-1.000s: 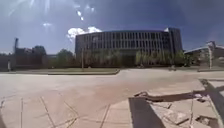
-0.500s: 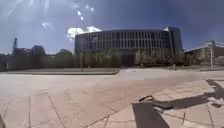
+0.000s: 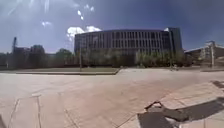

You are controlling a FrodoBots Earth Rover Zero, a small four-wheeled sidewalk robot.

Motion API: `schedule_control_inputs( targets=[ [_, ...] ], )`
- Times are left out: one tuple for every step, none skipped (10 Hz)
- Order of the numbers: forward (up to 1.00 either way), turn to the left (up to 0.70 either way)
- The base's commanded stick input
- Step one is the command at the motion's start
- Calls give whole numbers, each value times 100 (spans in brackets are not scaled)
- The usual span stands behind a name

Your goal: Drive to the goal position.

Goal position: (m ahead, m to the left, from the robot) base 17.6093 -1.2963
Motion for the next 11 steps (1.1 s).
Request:
schedule_control_inputs(
  targets=[
    [70, 1],
    [70, 1],
    [70, 1],
    [70, 1],
    [70, 1],
    [70, 1],
    [70, 0],
    [70, -5],
    [70, -10],
    [70, -24],
    [70, -31]
  ],
)
